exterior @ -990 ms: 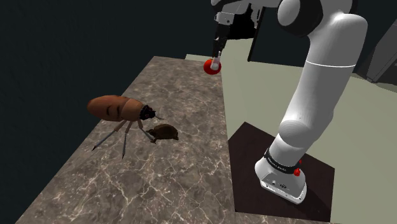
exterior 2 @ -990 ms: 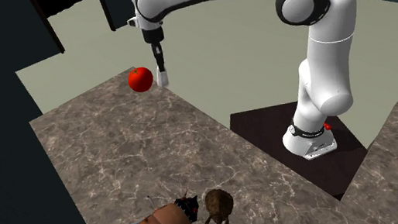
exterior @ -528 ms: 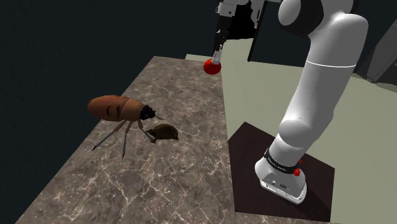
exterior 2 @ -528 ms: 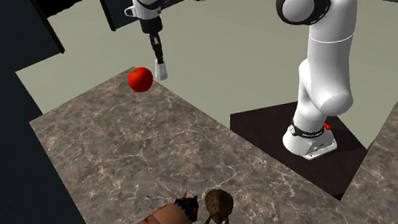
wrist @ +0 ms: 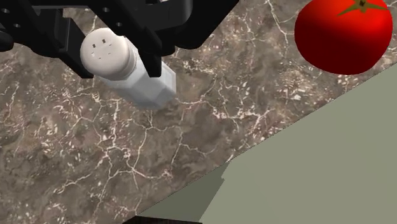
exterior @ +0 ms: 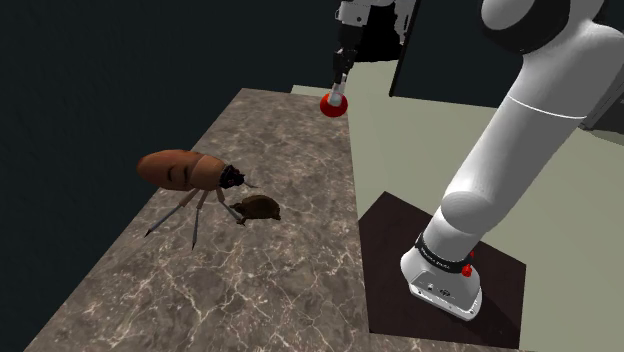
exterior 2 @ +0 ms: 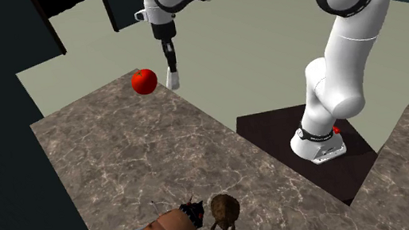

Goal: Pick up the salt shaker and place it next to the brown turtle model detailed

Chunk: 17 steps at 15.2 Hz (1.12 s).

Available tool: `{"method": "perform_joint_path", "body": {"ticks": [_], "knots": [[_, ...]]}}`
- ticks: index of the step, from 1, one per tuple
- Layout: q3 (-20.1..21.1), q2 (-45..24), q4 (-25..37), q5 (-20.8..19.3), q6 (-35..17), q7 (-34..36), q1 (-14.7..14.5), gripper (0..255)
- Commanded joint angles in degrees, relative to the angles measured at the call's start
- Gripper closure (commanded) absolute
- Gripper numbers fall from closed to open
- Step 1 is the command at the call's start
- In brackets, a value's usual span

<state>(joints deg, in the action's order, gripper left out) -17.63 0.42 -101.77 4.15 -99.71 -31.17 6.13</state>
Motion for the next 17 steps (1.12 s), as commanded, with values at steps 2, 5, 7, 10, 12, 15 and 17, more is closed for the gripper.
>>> {"method": "perform_joint_path", "body": {"ticks": [2,5,7,10,12,15,17], "knots": [[1.9,6.3,-7.4,-1.7,-1.7,4.1,-1.7,255],[4.2,11.3,-12.8,-2.5,-2.4,8.0,-3.1,255],[5.8,14.4,-16.0,-2.7,-2.7,10.6,-3.9,255],[8.4,18.7,-20.3,-2.7,-2.9,14.4,-5.0,255],[10.2,21.3,-22.8,-2.4,-2.9,17.0,-5.8,255],[13.1,25.0,-26.1,-1.6,-2.8,20.8,-7.1,255],[15.0,27.1,-28.0,-0.8,-2.7,23.4,-8.0,255]]}}
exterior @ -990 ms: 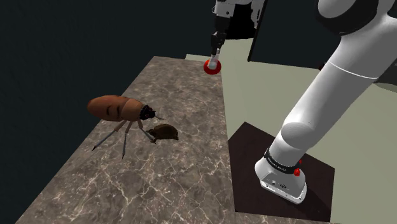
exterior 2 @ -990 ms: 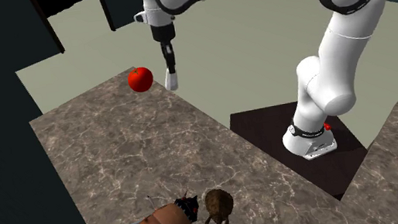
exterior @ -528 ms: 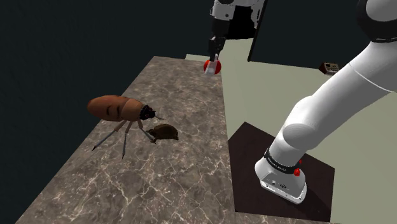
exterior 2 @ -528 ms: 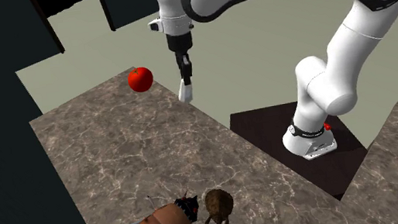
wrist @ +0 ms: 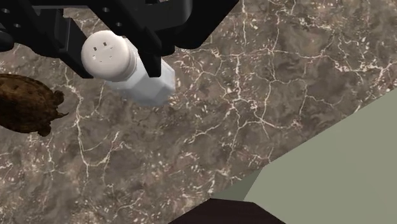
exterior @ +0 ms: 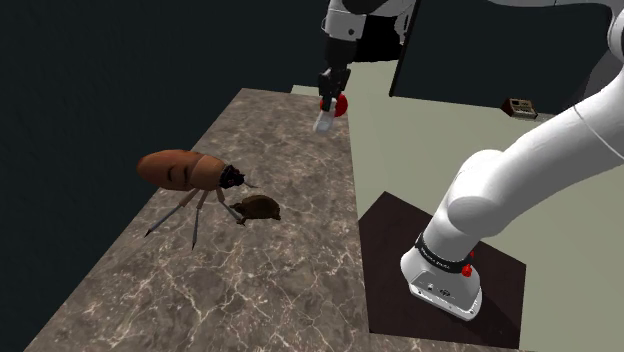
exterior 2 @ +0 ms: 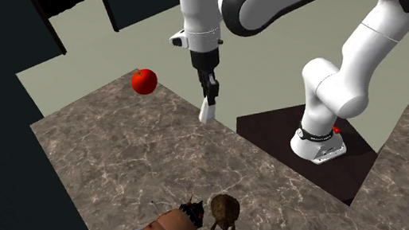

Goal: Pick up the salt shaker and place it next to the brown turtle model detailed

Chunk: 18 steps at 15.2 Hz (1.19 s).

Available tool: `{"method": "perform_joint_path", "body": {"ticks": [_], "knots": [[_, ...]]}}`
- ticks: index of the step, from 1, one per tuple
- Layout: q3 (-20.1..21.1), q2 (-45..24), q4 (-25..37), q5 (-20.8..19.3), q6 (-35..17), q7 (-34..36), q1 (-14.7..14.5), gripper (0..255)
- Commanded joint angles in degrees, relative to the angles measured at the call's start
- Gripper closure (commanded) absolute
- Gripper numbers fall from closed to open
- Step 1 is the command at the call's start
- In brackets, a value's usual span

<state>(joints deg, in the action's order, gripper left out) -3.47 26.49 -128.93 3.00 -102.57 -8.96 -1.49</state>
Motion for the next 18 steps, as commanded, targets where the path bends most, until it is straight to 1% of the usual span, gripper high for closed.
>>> {"method": "perform_joint_path", "body": {"ticks": [1,6,10,18], "knots": [[1.8,2.1,-1.7,0.8,0.2,2.5,-0.9,255],[7.0,6.3,-5.0,3.4,0.6,9.0,-3.5,255],[11.3,8.6,-6.5,5.9,0.9,14.4,-5.8,255],[20.5,10.0,-6.3,11.2,0.8,25.4,-10.2,255]]}}
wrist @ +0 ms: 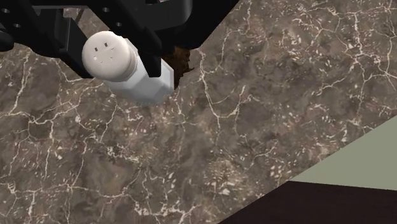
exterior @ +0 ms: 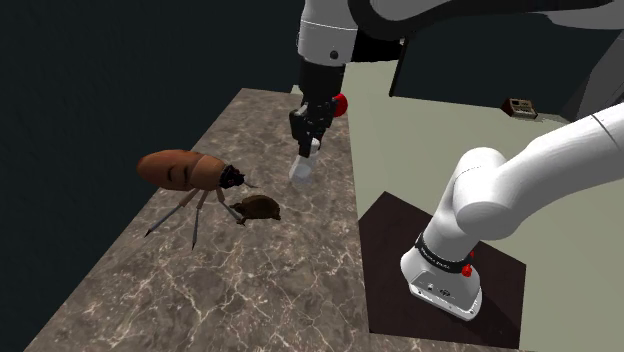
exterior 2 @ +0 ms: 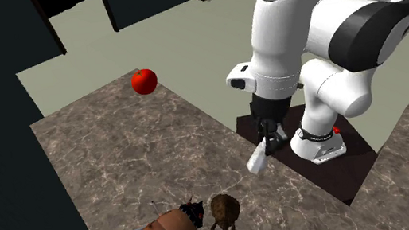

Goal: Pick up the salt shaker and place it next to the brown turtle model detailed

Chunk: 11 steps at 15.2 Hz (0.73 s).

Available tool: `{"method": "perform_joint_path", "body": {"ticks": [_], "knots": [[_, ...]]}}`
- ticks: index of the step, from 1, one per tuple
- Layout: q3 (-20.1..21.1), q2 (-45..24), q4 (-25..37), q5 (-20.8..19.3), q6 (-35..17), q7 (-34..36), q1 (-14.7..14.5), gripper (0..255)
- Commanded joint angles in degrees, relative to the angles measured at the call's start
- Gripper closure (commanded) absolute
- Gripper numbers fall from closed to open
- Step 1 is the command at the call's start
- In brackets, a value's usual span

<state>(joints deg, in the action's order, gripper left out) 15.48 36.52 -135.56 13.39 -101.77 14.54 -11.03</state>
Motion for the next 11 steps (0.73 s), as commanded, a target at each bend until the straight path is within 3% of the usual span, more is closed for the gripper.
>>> {"method": "perform_joint_path", "body": {"ticks": [1,3,11], "knots": [[2.7,-0.1,0.6,1.5,-0.1,3.3,-1.2,255],[5.7,-0.8,1.6,2.9,-0.4,6.7,-2.3,255],[6.8,-1.1,-4.3,3.9,-6.5,6.2,-2.7,255]]}}
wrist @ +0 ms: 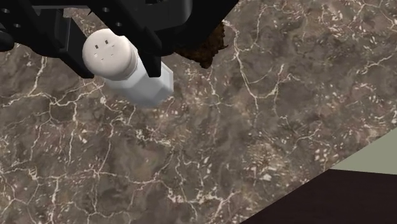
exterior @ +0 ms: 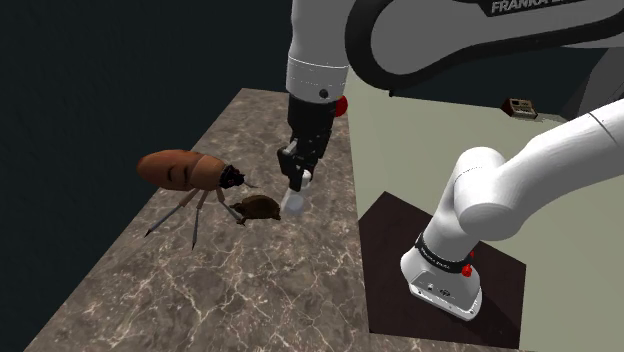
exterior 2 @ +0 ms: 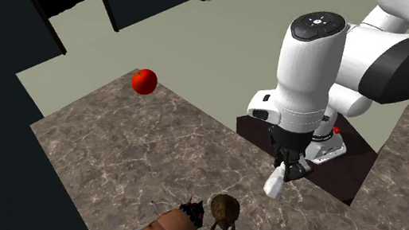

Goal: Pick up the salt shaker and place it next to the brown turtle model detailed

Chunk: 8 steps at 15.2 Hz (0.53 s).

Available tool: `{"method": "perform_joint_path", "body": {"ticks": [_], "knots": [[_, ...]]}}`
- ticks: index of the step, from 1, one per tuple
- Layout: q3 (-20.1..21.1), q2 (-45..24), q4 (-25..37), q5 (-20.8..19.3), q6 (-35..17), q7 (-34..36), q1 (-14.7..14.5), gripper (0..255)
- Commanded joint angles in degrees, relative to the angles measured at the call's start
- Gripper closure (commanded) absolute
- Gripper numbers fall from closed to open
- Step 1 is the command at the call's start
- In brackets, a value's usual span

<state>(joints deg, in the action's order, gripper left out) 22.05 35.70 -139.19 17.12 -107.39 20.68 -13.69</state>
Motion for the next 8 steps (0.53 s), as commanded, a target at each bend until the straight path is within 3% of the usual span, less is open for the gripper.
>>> {"method": "perform_joint_path", "body": {"ticks": [1,8], "knots": [[0.4,-0.3,-1.3,0.3,-1.7,0.0,-0.1,255],[1.6,-1.5,-5.9,1.2,-7.4,-0.5,-0.4,255]]}}
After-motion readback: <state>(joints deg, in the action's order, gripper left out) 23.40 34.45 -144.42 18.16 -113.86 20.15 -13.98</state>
